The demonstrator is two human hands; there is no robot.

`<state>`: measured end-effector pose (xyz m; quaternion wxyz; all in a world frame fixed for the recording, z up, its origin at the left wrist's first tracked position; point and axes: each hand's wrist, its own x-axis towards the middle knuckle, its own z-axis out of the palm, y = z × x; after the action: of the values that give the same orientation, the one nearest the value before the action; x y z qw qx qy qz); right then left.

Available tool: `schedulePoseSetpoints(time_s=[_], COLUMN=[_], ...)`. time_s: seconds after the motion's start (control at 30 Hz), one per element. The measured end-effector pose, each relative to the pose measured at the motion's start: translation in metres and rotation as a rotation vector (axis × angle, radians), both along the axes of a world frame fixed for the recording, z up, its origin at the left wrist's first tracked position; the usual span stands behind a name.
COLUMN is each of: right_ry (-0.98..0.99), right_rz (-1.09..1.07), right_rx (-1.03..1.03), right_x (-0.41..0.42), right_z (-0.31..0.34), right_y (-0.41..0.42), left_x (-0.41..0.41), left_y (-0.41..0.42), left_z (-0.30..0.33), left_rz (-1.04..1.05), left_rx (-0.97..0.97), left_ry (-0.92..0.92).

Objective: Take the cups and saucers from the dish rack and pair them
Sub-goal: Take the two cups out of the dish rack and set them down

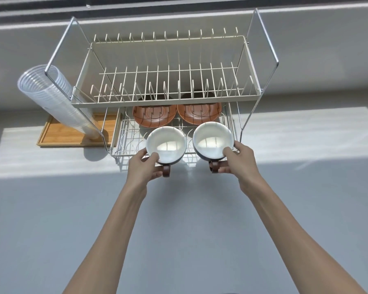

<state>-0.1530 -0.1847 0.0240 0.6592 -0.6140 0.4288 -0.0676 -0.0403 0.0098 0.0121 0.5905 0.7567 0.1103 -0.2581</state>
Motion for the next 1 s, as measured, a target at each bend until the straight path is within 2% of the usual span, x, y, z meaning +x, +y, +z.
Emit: schedulePoseSetpoints(time_s=[0.2,0.5,0.77,1.0], right_ry=[0.003,0.041,0.048,0.047], right_rz=[-0.061,-0.303,-0.459,-0.505], right_rx=[0.066,0.076,0.064,0.084], right_x=[-0.066,-0.154,-0.188,-0.194], right_z=[0.0,-0.024,-0.037,-0.048], right_y=[0.01,-0.005,-0.041,-0.07], left_x=[-0.052,-0.118,-0.141,-0.145], left_y=[-0.001,-0.038,-0.094,-0.142], left_z=[0.003,-0.016,-0.027,-0.029], left_rz=[-0.058,-0.205,-0.291,-0.306], left_rx=[-0.031,-0.034,-0.042,-0.052], left_ry=[0.044,0.119,0.152,0.157])
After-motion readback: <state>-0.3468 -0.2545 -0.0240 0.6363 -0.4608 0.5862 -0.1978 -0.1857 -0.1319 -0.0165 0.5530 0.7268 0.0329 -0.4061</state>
